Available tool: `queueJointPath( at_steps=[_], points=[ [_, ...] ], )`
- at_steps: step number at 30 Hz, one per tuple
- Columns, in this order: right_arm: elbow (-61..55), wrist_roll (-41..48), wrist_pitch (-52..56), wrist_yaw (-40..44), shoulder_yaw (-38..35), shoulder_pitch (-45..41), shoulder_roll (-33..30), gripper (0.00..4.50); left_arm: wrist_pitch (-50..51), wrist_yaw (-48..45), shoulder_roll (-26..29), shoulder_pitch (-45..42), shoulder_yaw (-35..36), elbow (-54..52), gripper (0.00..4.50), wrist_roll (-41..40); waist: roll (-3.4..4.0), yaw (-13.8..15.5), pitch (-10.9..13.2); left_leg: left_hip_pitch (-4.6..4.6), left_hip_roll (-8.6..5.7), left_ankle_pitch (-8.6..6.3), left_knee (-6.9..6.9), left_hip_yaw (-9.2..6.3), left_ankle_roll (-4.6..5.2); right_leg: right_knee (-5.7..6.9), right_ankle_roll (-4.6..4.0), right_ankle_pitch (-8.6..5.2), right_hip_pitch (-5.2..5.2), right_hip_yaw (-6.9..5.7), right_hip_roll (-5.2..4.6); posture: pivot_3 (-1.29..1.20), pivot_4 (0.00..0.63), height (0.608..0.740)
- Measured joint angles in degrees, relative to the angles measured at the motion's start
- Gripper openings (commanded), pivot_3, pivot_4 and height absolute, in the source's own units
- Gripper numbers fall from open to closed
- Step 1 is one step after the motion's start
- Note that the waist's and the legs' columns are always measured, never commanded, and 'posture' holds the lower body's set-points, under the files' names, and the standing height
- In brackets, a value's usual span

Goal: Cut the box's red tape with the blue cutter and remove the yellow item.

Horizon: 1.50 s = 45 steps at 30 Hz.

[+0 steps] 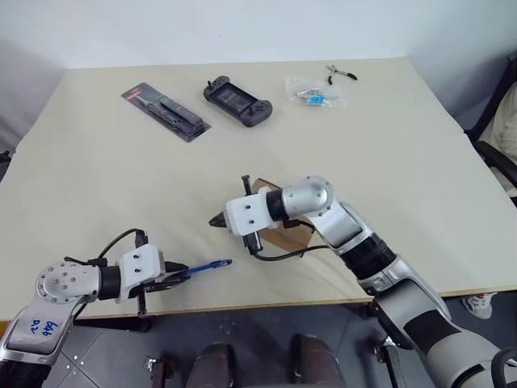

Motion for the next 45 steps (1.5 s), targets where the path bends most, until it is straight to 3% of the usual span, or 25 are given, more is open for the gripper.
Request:
queueJointPath(
  at_steps=[9,13,18,28,29,45],
  points=[
    [-2.8,0.7,4.3,-0.5,-0.9,1.1,-2.0,0.00,4.2,-0.1,1.5,2.5,-0.5,-4.1,4.44,-0.7,0.00,0.0,0.0,0.01,0.01,-0.03,-0.04,0.04,-0.01,-0.01,0.00,0.00,-0.04,0.00,0.01,0.00,0.150,0.740],
    [-5.4,2.5,6.9,0.5,-0.9,2.6,-2.0,0.00,4.3,-0.3,1.4,2.5,-0.7,-3.8,4.44,-1.2,0.00,0.0,0.0,0.01,0.01,-0.04,-0.04,0.04,-0.02,-0.01,0.00,0.00,-0.04,0.00,0.00,0.00,0.150,0.740],
    [-7.2,3.7,8.5,2.3,-0.8,3.4,-3.1,0.00,3.3,-1.3,1.4,2.2,-1.1,-2.6,3.36,-1.3,0.00,0.0,0.0,0.04,0.02,-0.04,-0.03,0.07,-0.02,0.00,-0.01,0.00,-0.04,0.00,0.01,0.00,0.150,0.740],
    [-9.1,3.0,4.4,4.9,1.6,4.8,-5.9,0.00,0.0,-3.2,1.4,1.1,-2.1,-0.1,0.51,-1.6,0.01,0.0,0.0,0.05,0.02,-0.04,-0.02,0.10,-0.02,0.00,-0.01,-0.01,-0.03,0.00,0.01,0.00,0.150,0.740],
    [-9.1,2.8,3.8,5.1,1.8,4.9,-6.1,0.00,-0.1,-3.3,1.4,1.1,-2.1,0.1,0.37,-1.6,0.02,0.0,0.0,0.06,0.02,-0.04,-0.02,0.10,-0.02,0.01,-0.01,-0.01,-0.03,0.01,0.01,0.00,0.150,0.740],
    [-9.9,-2.9,-7.9,9.3,10.1,6.5,-7.9,0.00,1.0,-3.1,1.5,1.0,-2.1,0.0,0.37,-2.1,0.03,0.0,0.0,0.08,0.03,-0.04,-0.02,0.12,-0.02,0.02,-0.02,-0.01,-0.03,0.01,0.01,0.00,0.150,0.740]
  ],
)
